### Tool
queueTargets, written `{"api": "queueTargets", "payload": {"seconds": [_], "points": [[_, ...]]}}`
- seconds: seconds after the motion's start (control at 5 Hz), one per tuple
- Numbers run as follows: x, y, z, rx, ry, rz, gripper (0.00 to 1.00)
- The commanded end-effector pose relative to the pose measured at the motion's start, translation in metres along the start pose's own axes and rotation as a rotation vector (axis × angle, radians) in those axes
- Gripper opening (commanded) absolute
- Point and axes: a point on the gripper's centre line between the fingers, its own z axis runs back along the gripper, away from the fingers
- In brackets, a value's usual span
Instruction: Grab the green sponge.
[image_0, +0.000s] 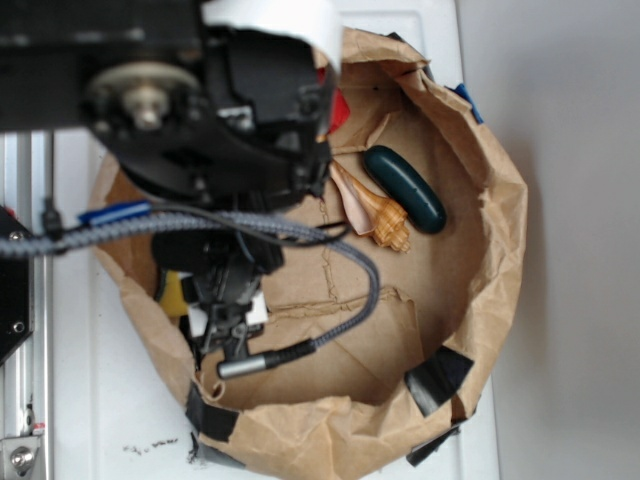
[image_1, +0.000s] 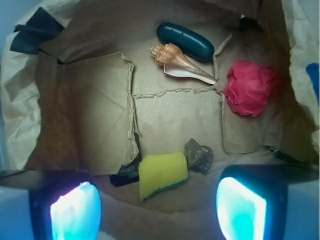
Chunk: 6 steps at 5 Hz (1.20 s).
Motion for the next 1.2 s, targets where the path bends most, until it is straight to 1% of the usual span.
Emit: {"api": "queueTargets", "payload": {"seconds": [0.0, 0.2, 0.4, 0.6, 0.8, 1.0], "points": [[0.021, -0.013, -0.034, 0.067, -0.038, 0.062, 1.0], [0.021, -0.014, -0.048, 0.037, -0.049, 0.099, 1.0], [0.011, -0.012, -0.057, 0.042, -0.061, 0.098, 1.0], [-0.005, -0.008, -0.059, 0.034, -0.053, 0.074, 1.0], [-0.007, -0.008, -0.068, 0.044, -0.063, 0.06, 1.0], [-0.013, -0.008, -0.068, 0.045, -0.053, 0.05, 1.0]]}}
